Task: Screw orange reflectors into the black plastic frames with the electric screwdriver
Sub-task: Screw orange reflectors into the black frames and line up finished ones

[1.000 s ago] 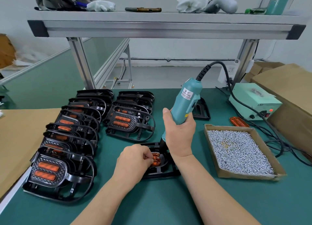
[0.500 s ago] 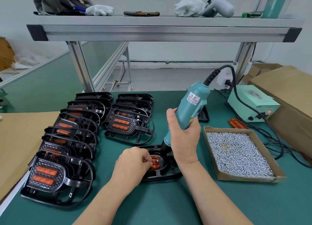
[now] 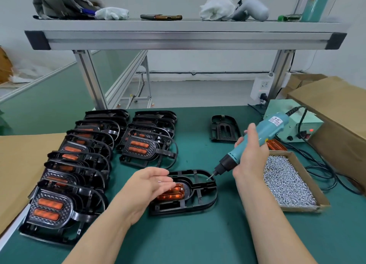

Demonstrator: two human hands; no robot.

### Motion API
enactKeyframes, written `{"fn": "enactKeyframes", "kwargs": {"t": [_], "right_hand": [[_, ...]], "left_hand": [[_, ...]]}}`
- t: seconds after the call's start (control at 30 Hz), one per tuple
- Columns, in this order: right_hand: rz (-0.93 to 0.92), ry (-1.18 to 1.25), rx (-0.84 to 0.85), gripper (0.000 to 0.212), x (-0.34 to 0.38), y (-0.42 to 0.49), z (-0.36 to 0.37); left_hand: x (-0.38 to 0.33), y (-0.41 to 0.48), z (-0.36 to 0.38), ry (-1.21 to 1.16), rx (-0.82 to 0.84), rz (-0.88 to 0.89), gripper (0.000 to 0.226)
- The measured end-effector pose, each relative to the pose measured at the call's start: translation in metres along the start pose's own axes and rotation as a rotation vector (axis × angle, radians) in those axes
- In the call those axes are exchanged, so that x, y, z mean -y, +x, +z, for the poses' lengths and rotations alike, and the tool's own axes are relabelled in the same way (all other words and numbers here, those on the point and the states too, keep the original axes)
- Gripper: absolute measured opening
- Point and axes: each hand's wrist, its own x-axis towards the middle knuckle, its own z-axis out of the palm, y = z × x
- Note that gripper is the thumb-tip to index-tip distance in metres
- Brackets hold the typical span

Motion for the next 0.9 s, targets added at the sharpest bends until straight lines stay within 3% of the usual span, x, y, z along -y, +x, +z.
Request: {"fn": "enactKeyframes", "kwargs": {"t": [0.13,0.63,0.9], "right_hand": [[0.017,0.000,-0.015,0.031,-0.003,0.000,0.001],[0.051,0.062,0.041,0.028,-0.006,-0.020,0.024],[0.014,0.061,0.051,0.027,-0.009,-0.041,0.039]], "left_hand": [[-0.001,-0.002,-0.002,-0.117,0.028,0.005,0.032],[0.001,-0.005,0.015,-0.034,-0.032,0.054,0.005],[0.004,-0.009,0.016,-0.179,0.089,0.006,0.013]]}}
